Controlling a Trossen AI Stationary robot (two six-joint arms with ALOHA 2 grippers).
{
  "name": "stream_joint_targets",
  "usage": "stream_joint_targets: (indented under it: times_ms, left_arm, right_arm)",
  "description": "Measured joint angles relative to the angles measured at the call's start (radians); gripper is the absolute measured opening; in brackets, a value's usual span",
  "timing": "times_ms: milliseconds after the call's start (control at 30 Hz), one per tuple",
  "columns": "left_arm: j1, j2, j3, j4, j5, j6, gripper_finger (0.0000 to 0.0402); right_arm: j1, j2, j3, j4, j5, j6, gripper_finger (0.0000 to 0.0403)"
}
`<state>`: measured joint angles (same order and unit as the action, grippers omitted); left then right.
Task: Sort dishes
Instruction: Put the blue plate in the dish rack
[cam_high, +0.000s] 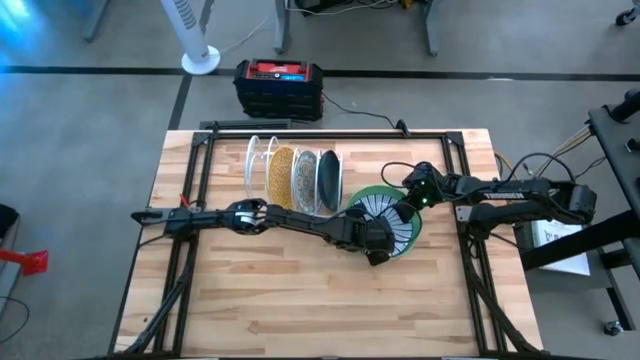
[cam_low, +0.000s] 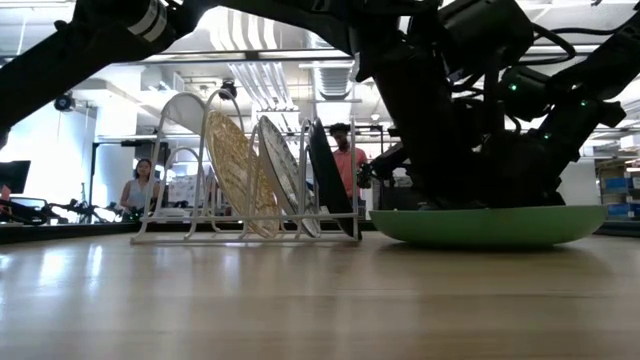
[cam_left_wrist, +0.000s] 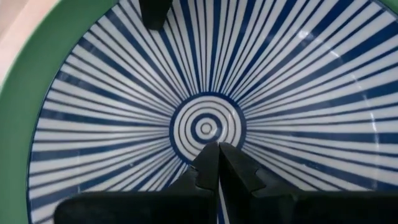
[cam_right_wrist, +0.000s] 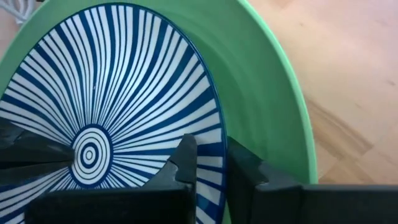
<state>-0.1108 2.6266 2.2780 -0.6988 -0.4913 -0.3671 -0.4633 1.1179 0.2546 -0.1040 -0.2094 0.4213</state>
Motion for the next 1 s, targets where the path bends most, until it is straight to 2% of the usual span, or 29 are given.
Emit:
stream_joint_targets:
  times_ms: [233, 700, 1000]
  left_arm:
    - [0.0, -0.004, 0.0, 0.019, -0.016, 0.009, 0.0]
    - [-0.007, -0.075, -0.003, 0.046, 0.01, 0.097, 0.0]
    - [-0.008, -0.074, 0.005, 0.052, 0.013, 0.097, 0.0]
  right_arm:
    - [0.0, -0.017, 0.0, -0.009, 0.001, -0.015, 0.003]
    - [0.006, -0.236, 0.002, -0.131, -0.008, -0.028, 0.0002]
    - [0.005, -0.257, 0.003, -0.16, 0.01, -0.03, 0.0002]
